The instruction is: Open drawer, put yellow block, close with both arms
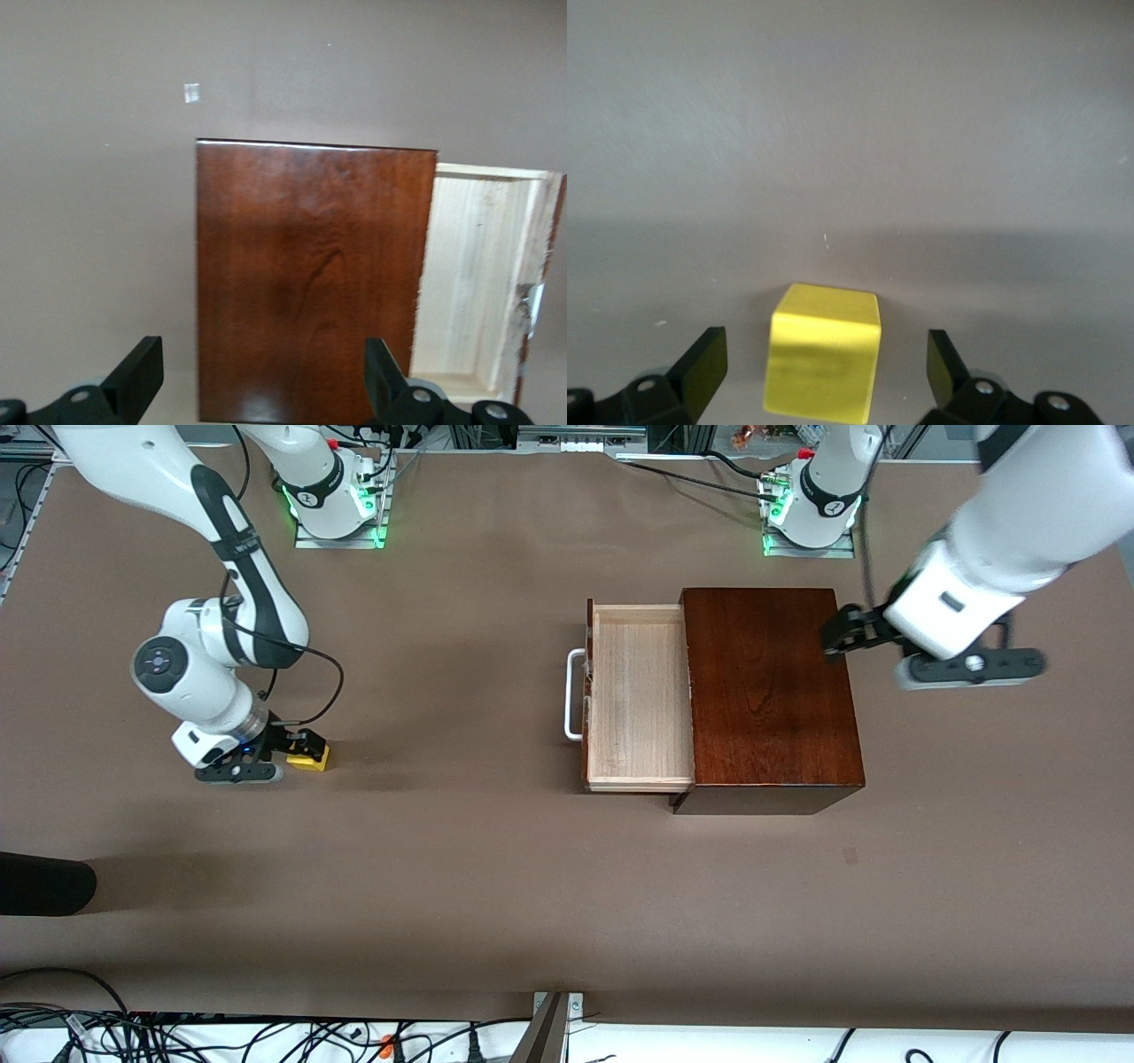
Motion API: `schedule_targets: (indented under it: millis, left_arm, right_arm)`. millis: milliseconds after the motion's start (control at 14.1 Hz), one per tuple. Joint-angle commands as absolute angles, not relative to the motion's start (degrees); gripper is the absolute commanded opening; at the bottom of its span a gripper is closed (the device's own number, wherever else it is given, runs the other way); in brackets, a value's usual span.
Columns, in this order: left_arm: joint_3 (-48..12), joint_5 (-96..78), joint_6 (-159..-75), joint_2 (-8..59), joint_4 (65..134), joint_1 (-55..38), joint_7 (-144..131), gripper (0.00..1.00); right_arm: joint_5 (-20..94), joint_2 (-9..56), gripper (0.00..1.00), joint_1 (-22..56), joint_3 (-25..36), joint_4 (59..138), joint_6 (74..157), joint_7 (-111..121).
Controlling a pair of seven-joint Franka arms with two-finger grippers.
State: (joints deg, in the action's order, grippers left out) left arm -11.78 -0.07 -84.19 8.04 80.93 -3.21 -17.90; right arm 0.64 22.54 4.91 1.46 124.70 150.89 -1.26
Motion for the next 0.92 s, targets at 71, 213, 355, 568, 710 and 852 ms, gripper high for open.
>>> schedule_targets:
  millis: [71, 213, 355, 568, 710, 852]
  left_arm:
    - [-4.2, -1.4, -84.4, 2.9, 87.2, -5.0, -7.6, 1.0]
    - [-0.9, -1.4, -84.5, 2.1, 88.1, -5.5, -3.3, 1.0]
    - [0.0, -1.4, -85.1, 1.9, 88.2, -5.3, -1.5, 1.0]
    - [0.2, -1.3, -87.3, 1.8, 89.7, -4.8, -1.4, 1.0]
    - [0.6, -1.2, -87.3, 1.8, 89.7, -4.7, 0.5, 1.0]
    - [1.9, -1.2, -87.3, 1.8, 89.7, -4.8, 2.3, 1.0]
  right_arm:
    - [1.3, 23.4, 0.81, 4.9, 1.4, 125.8, 153.4, -1.7]
    - [1.3, 24.4, 0.4, 4.9, 1.4, 125.8, 153.0, -1.7]
    - [1.3, 24.6, 0.21, 4.9, 1.4, 125.6, 152.8, -1.6]
    - [1.4, 22.7, 0.18, 4.9, 0.6, 123.0, 149.5, -1.2]
    - [1.3, 21.9, 0.18, 4.9, 0.1, 117.1, 140.1, -3.4]
    - [1.3, 22.2, 0.18, 5.3, -1.7, 107.9, 127.1, -8.3]
